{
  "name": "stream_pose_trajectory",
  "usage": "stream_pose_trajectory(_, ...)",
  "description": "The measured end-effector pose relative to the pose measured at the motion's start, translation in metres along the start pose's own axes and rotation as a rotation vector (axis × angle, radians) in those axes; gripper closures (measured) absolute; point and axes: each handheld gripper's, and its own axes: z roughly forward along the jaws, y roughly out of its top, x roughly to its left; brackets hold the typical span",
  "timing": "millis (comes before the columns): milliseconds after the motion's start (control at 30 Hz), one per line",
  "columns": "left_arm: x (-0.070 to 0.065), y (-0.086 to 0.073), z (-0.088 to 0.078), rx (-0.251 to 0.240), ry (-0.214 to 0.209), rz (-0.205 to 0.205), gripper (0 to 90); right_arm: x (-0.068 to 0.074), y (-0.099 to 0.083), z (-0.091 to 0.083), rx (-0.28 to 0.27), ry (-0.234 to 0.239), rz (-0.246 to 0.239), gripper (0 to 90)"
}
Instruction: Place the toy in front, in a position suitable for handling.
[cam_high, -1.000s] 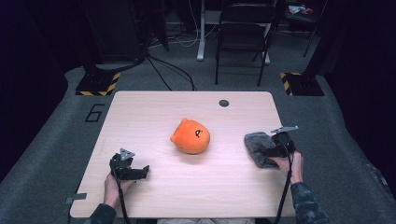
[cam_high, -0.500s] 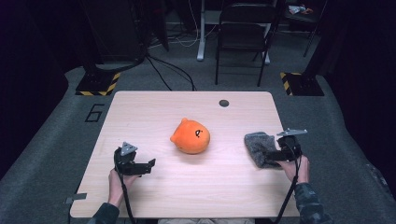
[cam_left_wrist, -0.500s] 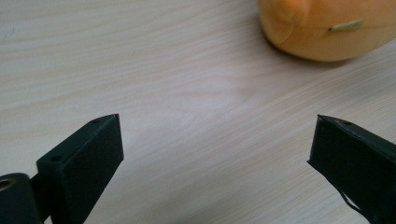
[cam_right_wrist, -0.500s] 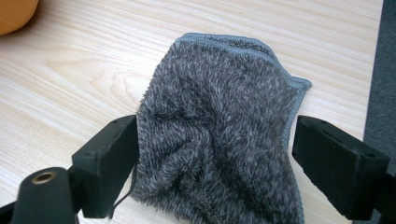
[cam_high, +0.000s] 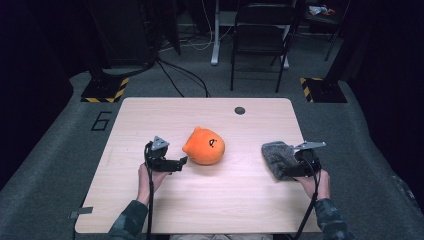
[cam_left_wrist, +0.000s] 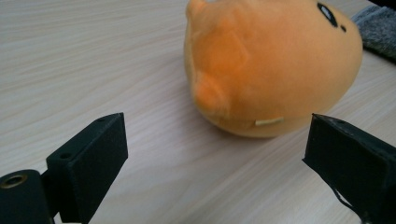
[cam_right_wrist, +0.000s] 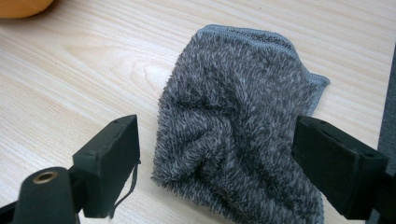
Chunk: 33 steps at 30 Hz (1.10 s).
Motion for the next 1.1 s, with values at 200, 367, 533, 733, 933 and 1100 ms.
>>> stream_pose_trajectory(200, -0.005, 0.015, 0.019, -0.010, -0.040, 0.009, 8.1, -0.003, 0.001, -0.001, -0.012, 0.003, 0.014, 14.4)
stream_pose_trajectory(367, -0.006, 0.022, 0.031, -0.007, -0.064, 0.011, 12.3, -0.007, -0.001, 0.000, -0.011, 0.000, 0.011, 14.2)
stream_pose_trajectory(533, -0.007, 0.022, 0.041, 0.015, -0.087, 0.009, 15.9, -0.007, 0.000, 0.000, -0.020, 0.014, 0.028, 14.0)
stream_pose_trajectory(733, -0.010, 0.018, 0.043, 0.033, -0.108, 0.029, 24.1, -0.005, -0.001, 0.003, -0.046, 0.048, 0.002, 11.9)
stream_pose_trajectory(933, -0.011, 0.013, 0.042, 0.036, -0.102, 0.052, 39.3, 0.004, 0.003, 0.002, -0.077, 0.085, 0.000, 8.5)
stream_pose_trajectory(1100, -0.015, 0.010, 0.040, 0.034, -0.086, 0.083, 51.0, 0.010, 0.006, 0.006, -0.083, 0.105, -0.043, 3.7)
